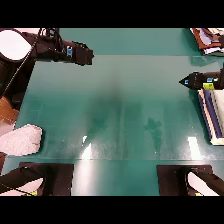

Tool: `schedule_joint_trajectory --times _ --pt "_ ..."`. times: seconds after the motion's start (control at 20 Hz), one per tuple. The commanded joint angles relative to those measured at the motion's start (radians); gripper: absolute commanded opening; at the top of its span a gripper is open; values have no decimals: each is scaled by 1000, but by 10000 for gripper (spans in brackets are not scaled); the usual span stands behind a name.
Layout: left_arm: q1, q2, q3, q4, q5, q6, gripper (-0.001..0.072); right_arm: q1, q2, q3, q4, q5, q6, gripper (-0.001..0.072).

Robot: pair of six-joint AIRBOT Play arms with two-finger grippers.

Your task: Fold the shirts.

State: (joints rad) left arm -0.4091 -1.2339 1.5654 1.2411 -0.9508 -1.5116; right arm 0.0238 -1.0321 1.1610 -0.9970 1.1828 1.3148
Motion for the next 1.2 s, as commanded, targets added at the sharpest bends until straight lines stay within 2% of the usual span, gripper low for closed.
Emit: schedule_joint_trajectory --times 0.0,0.75,0.95,1.15 --pt "0 0 1 0 1 0 20 1 0 0 1 2 0 14" --pt "8 3 1 -12 8 -5 20 1 1 0 2 60 1 13" --pt "141 90 -15 49 -274 -19 19 1 1 0 2 61 1 13" --pt "331 323 -214 187 -394 -27 20 2 1 0 3 62 1 13"
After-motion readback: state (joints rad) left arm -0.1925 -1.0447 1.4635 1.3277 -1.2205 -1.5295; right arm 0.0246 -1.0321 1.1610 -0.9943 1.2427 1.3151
